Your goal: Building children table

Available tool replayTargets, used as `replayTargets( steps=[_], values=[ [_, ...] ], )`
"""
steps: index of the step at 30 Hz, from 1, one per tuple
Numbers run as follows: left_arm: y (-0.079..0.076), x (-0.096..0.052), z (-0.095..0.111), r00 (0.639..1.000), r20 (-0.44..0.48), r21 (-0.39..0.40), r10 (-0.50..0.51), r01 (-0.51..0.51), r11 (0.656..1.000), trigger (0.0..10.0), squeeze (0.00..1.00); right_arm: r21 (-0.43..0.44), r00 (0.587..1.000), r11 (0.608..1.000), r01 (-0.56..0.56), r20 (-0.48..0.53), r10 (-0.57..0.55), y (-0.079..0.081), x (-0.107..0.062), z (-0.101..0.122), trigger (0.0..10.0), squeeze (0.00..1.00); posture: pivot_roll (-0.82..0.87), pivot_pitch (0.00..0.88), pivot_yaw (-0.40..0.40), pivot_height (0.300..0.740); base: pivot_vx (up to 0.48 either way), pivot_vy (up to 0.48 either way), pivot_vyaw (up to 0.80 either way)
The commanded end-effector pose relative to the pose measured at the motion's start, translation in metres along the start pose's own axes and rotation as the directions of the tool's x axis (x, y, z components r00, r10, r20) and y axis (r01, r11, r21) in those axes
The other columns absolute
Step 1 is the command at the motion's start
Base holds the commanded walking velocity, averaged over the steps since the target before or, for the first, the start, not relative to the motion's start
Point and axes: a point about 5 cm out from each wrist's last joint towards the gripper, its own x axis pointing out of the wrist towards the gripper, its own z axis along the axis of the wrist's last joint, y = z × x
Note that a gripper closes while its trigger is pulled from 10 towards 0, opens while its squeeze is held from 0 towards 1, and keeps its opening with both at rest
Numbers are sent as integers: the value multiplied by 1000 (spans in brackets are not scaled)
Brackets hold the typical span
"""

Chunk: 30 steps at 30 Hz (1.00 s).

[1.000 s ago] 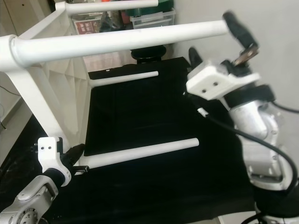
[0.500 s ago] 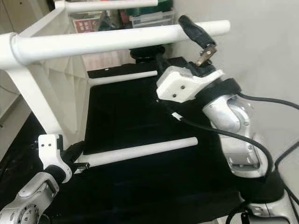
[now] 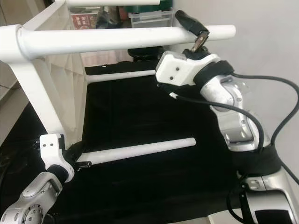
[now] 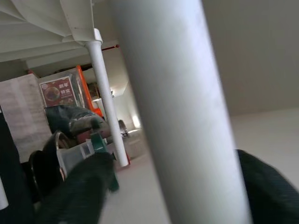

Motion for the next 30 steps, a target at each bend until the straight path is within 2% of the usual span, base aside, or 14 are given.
replayTargets(
  steps=[1, 11, 13, 14, 16, 18, 19, 20, 22, 23, 26, 30],
  values=[
    [3, -2, -2, 1000, 1, 4, 27, -27, 1000, 10000, 0, 4, 998, 999, -54, 15, 54, 9, 3, 2, 0, 0, -96, 0, -1, 740, 0, 0, 0],
    [6, -6, -6, 996, 1, -38, 94, -94, 995, 10000, 0, 12, 998, 998, -56, 25, 55, 7, 7, 1, 0, 0, -95, 0, -6, 740, 0, 0, 0],
    [19, -6, -6, 984, 8, -78, 178, -177, 981, 10000, 0, 19, 998, 999, -51, 25, 50, 6, 9, 1, 0, 0, -96, 0, -7, 740, 0, 0, 0],
    [19, -6, -6, 984, 8, -78, 178, -177, 981, 10000, 0, 19, 998, 999, -51, 25, 50, 6, 9, 1, 0, 0, -96, 0, -7, 740, 0, 0, 0],
    [36, -6, -4, 967, 27, -132, 254, -248, 960, 10000, 0, 25, 999, 999, -47, 26, 46, 5, 9, 1, 0, 0, -96, 0, -9, 740, 0, 0, 0],
    [36, -6, -4, 967, 27, -132, 254, -248, 960, 10000, 0, 25, 999, 999, -47, 26, 46, 5, 9, 1, 0, 0, -96, 0, -9, 740, 0, 0, 0],
    [42, -6, -2, 960, 38, -148, 277, -269, 952, 10000, 0, 26, 999, 999, -46, 27, 46, 5, 9, 0, 0, 0, -95, 0, -11, 740, 0, 0, 0],
    [42, -6, -2, 960, 38, -148, 277, -269, 952, 10000, 0, 26, 999, 999, -46, 27, 46, 5, 9, 0, 0, 0, -95, 0, -11, 740, 0, 0, 0],
    [63, -2, 7, 949, 103, -175, 299, -279, 944, 10000, 0, 43, 999, 998, -41, 32, 39, 4, 10, 1, 0, 0, -97, 0, -17, 740, 0, 0, 0],
    [68, 2, 12, 952, 136, -180, 274, -248, 952, 10000, 0, 52, 999, 998, -37, 36, 35, 3, 11, 1, 0, 0, -98, 0, -19, 740, 0, 0, 0],
    [71, 5, 15, 956, 159, -179, 248, -219, 959, 10000, 0, 57, 999, 998, -35, 39, 33, 3, 11, 2, 0, 0, -98, 0, -22, 740, 0, 0, 0],
    [69, 17, 19, 972, 170, -127, 160, -139, 982, 10000, 0, 70, 998, 997, -33, 53, 29, 1, 11, 4, 0, 0, -107, 0, -17, 740, 0, 0, 0]
  ],
)
